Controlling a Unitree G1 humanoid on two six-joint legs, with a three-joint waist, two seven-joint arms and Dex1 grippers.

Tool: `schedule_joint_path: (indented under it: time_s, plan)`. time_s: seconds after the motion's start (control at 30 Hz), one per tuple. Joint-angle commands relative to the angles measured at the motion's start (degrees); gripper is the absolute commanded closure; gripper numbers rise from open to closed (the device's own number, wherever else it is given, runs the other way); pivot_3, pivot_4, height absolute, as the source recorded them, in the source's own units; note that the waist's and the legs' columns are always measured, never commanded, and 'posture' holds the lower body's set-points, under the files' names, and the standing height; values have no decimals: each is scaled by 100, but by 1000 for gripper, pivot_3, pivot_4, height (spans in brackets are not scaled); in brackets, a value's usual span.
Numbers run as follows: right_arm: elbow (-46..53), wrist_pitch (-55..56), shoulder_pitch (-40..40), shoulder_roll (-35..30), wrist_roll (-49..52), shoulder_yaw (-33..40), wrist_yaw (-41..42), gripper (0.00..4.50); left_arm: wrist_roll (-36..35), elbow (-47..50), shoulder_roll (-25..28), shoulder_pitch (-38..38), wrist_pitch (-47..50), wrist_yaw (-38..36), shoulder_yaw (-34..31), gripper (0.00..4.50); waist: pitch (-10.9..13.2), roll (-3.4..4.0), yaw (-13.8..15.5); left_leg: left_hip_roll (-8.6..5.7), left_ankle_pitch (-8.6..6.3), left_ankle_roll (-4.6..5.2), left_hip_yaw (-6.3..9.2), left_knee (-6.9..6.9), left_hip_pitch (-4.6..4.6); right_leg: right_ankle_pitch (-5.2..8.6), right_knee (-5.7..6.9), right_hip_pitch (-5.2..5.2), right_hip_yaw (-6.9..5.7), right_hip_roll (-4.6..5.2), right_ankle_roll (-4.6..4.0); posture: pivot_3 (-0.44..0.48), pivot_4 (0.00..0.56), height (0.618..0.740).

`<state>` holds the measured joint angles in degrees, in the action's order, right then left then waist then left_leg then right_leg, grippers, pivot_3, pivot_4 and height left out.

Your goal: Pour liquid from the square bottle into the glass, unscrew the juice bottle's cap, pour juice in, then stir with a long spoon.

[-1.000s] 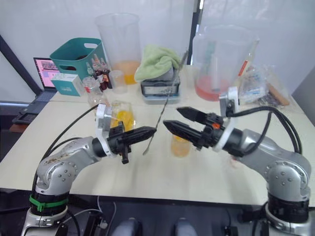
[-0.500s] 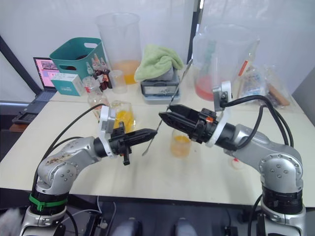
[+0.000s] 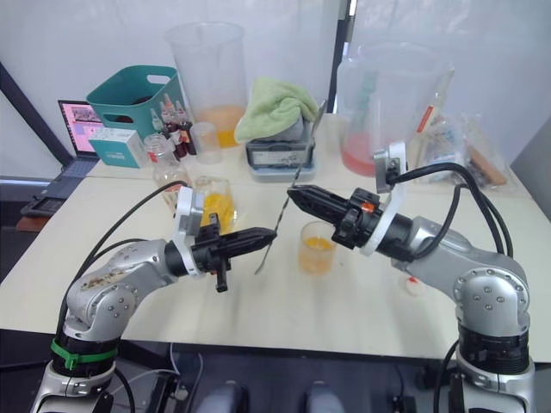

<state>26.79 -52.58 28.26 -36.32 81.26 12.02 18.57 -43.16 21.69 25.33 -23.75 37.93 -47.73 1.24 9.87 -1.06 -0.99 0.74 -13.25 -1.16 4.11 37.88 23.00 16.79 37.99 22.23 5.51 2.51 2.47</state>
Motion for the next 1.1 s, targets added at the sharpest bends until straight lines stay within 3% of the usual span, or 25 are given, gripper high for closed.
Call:
schedule_joint_path:
  time_s: [0.03,0.2,0.63,0.87,1.1]
  plan:
    - [82,178,134,29,22,64,66,4443,34,112,38,-4,-80,52,-38,4500,0,0,0,0,0,0,0,0,0,0,0,0,0,0,0,0,150,740]
    - [25,220,177,96,-71,59,14,4443,-142,83,-1,-29,66,178,-163,4500,0,0,-2,1,0,0,0,0,0,0,0,1,0,0,0,0,150,740]
    - [-96,394,343,130,-334,239,-97,4500,-266,37,190,54,3,124,-532,259,0,0,-5,1,0,0,1,0,4,0,-2,4,-1,-1,0,0,150,740]
    - [-118,379,755,-388,-102,773,-401,4500,36,-230,911,495,-259,-548,-619,259,2,4,-23,3,0,0,0,-8,5,0,-2,11,-2,0,-1,0,150,740]
    - [-57,300,514,-935,-364,930,-282,4500,434,-410,912,446,-588,-803,-266,259,2,4,19,4,0,0,-2,-5,19,0,-36,7,-1,2,-1,0,150,740]
